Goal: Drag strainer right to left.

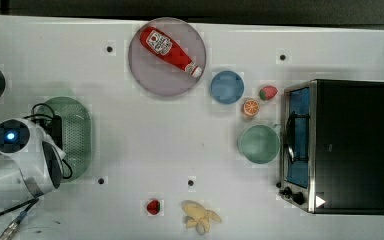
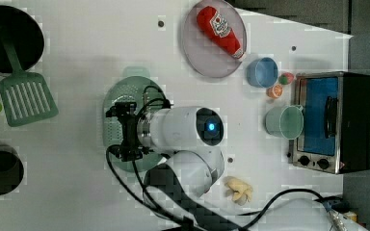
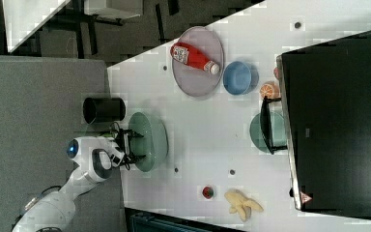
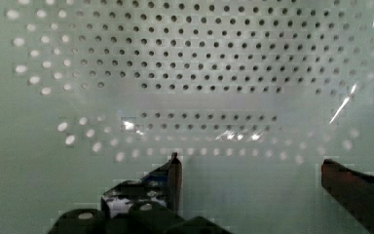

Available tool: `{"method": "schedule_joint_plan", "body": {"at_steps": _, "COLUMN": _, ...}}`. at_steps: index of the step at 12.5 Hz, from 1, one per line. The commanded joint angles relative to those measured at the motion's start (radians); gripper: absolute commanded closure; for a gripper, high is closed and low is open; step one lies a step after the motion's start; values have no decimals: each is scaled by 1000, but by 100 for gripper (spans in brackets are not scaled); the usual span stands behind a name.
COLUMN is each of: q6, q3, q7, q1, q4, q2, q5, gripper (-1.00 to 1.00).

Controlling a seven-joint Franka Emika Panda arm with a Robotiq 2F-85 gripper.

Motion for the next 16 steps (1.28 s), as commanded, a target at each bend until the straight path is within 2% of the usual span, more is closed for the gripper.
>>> {"method": "schedule_joint_plan", "body": {"at_steps": 1, "q6": -5, "q3": -1, "q7": 79, "q1": 3, "q4": 22, "q2": 12, "q5": 3, "gripper": -100}}
{"method": "schedule_joint_plan", "body": {"at_steps": 4, "q6": -30, "q3": -28, "q7": 30, "q1": 4, "q4": 11, "q2": -42, "q5": -6, "gripper": -100}}
{"method": "schedule_joint_plan", "body": {"at_steps": 6, "q6": -132, "q3": -80, "q7": -82, "q1": 3, "q4": -22, "q2": -154, "q5": -10, "gripper": -100}}
{"method": "schedule_joint_plan", "body": {"at_steps": 10, "q6": -382, "q3": -285, "q7": -431, "q1": -6, "q4": -40, "q2": -420, "q5": -50, "gripper": -100}}
{"method": "schedule_joint_plan", "body": {"at_steps": 13, "q6": -529, "q3": -475, "q7": -744, "q1": -16, "q4": -39, "q2": -593, "q5": -211, "gripper": -100}}
{"method": "schedule_joint_plan", "body": {"at_steps": 16, "q6": -684, "q3": -631, "q7": -977, "q1": -24, "q4": -39, "q2": -733, "q5": -381, "gripper": -100}}
